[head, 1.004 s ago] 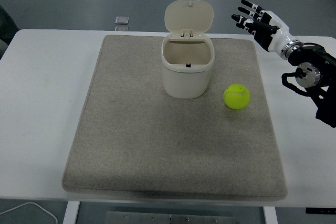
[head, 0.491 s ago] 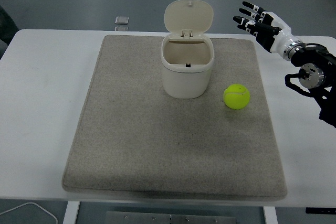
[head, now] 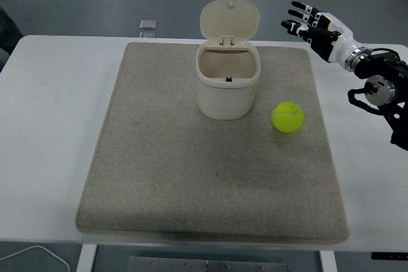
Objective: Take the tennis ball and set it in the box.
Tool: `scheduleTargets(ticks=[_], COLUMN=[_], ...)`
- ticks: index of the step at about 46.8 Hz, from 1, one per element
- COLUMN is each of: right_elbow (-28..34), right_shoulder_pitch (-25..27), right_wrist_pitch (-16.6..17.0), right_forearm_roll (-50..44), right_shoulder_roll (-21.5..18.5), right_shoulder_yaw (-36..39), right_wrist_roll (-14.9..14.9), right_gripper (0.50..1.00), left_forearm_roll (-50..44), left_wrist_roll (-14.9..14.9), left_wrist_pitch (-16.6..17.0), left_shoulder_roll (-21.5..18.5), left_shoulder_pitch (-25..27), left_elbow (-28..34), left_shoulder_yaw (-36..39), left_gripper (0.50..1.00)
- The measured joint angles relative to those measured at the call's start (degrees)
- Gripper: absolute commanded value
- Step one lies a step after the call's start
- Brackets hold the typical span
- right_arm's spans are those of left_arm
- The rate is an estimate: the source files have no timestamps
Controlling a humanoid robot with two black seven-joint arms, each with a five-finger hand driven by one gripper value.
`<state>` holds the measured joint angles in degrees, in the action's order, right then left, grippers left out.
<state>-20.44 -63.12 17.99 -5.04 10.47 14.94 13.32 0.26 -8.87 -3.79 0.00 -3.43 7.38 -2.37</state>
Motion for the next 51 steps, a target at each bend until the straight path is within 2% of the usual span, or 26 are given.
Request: scheduleTargets(ticks=[22,32,43,51], right_elbow=[-0.09,-0.78,-5.42,-9.58], right_shoulder_pitch=[-0.84,-1.82,-1.78,-1.75], right_wrist_pitch=[0.79,0.91,0.92,1.39], right_forearm_roll=[-8.86,-16.63,-23.21,-24.57], right_shoulder_roll=[0.25,1.13,3.90,6.64], right_shoulder_yaw=[0.00,0.02,-0.14,-0.67], right_wrist_roll=[0.38,0.53,0.65,0.69], right_gripper=[0.930,0.930,0.930,0.930], left_forearm_roll=[0.00,0.00,0.00,0.00], left_wrist_roll=[0.01,0.02,0.02,0.01], left_wrist_pitch=[0.00,-0.01,-0.01,-0.01], left_shoulder_roll=[0.00,0.00,0.00,0.00], left_shoulder_pitch=[0.00,0.00,0.00,0.00], left_elbow=[0.00,-0.01,-0.01,0.00], left_shoulder_yaw=[0.00,0.00,0.00,0.00], left_gripper=[0.990,0.992,0.992,0.990])
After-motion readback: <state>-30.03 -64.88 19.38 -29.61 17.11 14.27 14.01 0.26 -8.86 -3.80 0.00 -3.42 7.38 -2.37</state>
